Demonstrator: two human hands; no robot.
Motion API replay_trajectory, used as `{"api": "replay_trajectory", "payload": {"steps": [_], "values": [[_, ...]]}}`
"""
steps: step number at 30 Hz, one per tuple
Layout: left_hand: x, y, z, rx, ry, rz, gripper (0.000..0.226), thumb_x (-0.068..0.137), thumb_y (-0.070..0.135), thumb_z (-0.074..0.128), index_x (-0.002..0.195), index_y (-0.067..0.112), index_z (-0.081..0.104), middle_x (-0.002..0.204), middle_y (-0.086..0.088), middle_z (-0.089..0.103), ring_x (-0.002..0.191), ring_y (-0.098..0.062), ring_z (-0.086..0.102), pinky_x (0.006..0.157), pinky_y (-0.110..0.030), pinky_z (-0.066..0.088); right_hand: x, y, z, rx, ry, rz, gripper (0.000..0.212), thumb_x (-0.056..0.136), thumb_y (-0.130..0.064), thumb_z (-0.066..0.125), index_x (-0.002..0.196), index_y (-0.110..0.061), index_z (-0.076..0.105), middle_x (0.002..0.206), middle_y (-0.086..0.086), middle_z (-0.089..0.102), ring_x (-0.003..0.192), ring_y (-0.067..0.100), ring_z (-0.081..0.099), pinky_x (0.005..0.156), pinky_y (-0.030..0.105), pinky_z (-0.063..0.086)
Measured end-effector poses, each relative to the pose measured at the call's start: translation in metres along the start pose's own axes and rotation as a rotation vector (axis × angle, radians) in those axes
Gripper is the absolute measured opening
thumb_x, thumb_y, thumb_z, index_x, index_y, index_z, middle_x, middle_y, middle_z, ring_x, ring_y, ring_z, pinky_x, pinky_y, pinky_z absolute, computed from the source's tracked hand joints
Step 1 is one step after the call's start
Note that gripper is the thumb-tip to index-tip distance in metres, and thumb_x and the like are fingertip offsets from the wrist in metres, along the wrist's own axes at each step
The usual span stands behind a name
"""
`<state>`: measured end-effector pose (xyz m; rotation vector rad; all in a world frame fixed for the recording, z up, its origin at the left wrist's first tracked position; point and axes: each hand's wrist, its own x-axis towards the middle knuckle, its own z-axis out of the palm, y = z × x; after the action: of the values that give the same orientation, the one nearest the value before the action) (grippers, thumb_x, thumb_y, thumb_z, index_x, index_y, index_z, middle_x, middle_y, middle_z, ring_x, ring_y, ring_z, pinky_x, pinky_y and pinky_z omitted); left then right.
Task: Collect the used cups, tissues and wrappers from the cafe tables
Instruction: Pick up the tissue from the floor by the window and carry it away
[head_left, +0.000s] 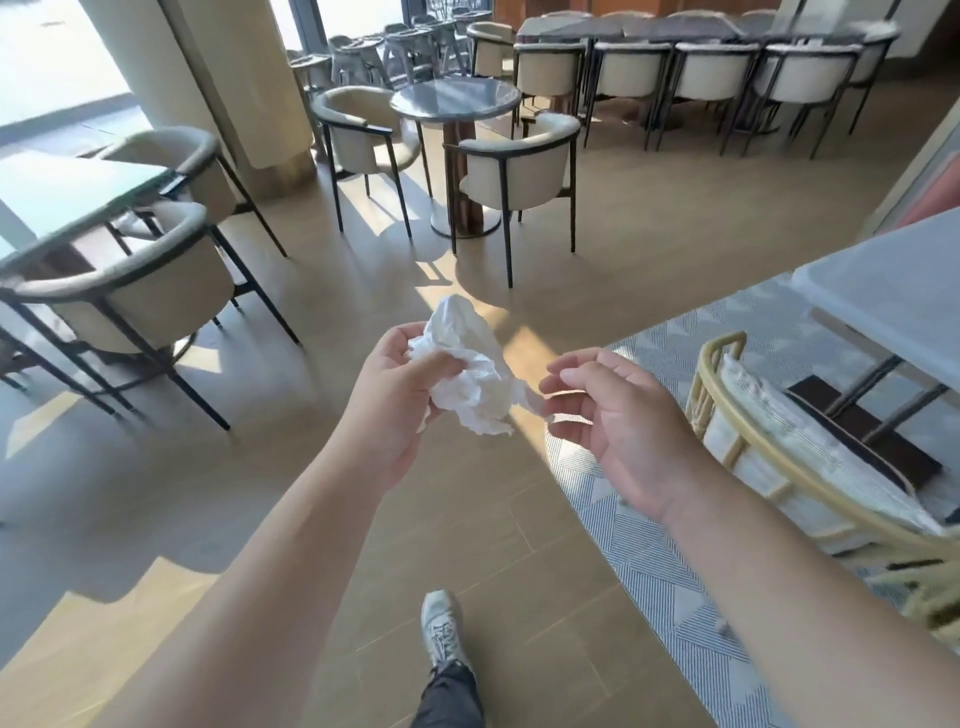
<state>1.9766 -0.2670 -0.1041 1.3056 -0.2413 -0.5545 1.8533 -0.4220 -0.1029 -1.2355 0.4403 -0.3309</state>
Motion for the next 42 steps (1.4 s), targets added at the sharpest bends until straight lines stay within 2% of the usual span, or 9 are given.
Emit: {"api": "replay_trajectory", "payload": {"steps": [9,11,15,21,26,31,35,38,42], "values": [[0.203,0.05,-0.049,-0.043,-0.131,-0.019,0.053,0.072,0.011,0.069,0.123,0.006,0.057,0.086,-0.002,0.076,0.072,-0.02,0.074,0.061,-0.028,0.058,0.19,-0.025,0.063,-0.08,0.094,-0.031,0.016,0.094,-0.005,0.051,0.09,-0.012,0.065,0.08,0.004,0.067,0.074,0.018,0.062,0.063,0.028,0.049],[0.242,0.061,-0.06,-0.037,-0.147,-0.012,0.052,0.072,0.011,0.068,0.123,0.007,0.057,0.084,-0.001,0.077,0.072,-0.019,0.074,0.06,-0.028,0.057,0.227,-0.03,0.081,-0.079,0.087,-0.052,0.01,0.088,-0.011,0.056,0.089,-0.013,0.066,0.081,0.005,0.068,0.076,0.018,0.063,0.064,0.028,0.05],[0.309,0.081,-0.078,0.0,-0.158,-0.003,0.049,0.072,0.013,0.068,0.12,0.012,0.059,0.083,0.002,0.077,0.071,-0.018,0.073,0.063,-0.028,0.054,0.287,-0.034,0.101,-0.101,0.09,-0.059,0.014,0.075,-0.02,0.058,0.085,-0.017,0.069,0.085,0.006,0.07,0.077,0.016,0.064,0.07,0.033,0.05],[0.394,0.098,-0.098,-0.018,-0.194,-0.01,0.047,0.074,0.012,0.07,0.12,0.012,0.059,0.089,-0.002,0.078,0.077,-0.02,0.075,0.064,-0.027,0.058,0.37,-0.039,0.113,-0.078,0.12,-0.081,0.014,0.08,-0.017,0.057,0.084,-0.018,0.07,0.082,0.003,0.07,0.078,0.016,0.064,0.069,0.033,0.05],[0.473,0.098,-0.093,-0.038,-0.221,-0.035,0.048,0.075,0.009,0.07,0.122,0.008,0.058,0.085,-0.003,0.077,0.072,-0.02,0.074,0.059,-0.026,0.056,0.449,-0.043,0.111,-0.074,0.126,-0.086,0.014,0.087,-0.014,0.056,0.087,-0.016,0.07,0.083,0.004,0.07,0.077,0.015,0.064,0.068,0.032,0.05],[0.57,0.091,-0.08,0.0,-0.227,-0.087,0.052,0.073,0.011,0.07,0.123,0.007,0.057,0.087,-0.004,0.076,0.073,-0.02,0.074,0.059,-0.025,0.056,0.555,-0.052,0.101,-0.004,0.152,-0.084,0.015,0.077,-0.02,0.059,0.08,-0.02,0.074,0.084,0.006,0.069,0.073,0.016,0.064,0.061,0.027,0.051],[0.661,0.108,-0.06,0.039,-0.228,-0.099,0.05,0.071,0.011,0.071,0.119,0.009,0.059,0.085,-0.003,0.077,0.071,-0.019,0.074,0.059,-0.024,0.056,0.642,-0.061,0.095,0.032,0.183,-0.063,0.014,0.076,-0.021,0.059,0.083,-0.018,0.071,0.083,0.005,0.069,0.073,0.017,0.064,0.063,0.03,0.049],[0.72,0.127,-0.044,0.044,-0.229,-0.083,0.048,0.071,0.008,0.071,0.117,0.01,0.06,0.089,-0.005,0.079,0.076,-0.021,0.076,0.06,-0.027,0.058,0.695,-0.081,0.09,0.031,0.194,-0.081,0.013,0.074,-0.023,0.059,0.077,-0.023,0.072,0.082,0.003,0.069,0.072,0.015,0.065,0.063,0.028,0.05],[0.779,0.143,-0.026,0.041,-0.247,-0.077,0.048,0.07,0.008,0.071,0.116,0.011,0.06,0.092,-0.009,0.077,0.076,-0.025,0.076,0.057,-0.033,0.059,0.746,-0.108,0.077,0.012,0.226,-0.114,0.015,0.074,-0.023,0.059,0.084,-0.018,0.07,0.081,0.001,0.07,0.073,0.016,0.065,0.067,0.03,0.051]]}}
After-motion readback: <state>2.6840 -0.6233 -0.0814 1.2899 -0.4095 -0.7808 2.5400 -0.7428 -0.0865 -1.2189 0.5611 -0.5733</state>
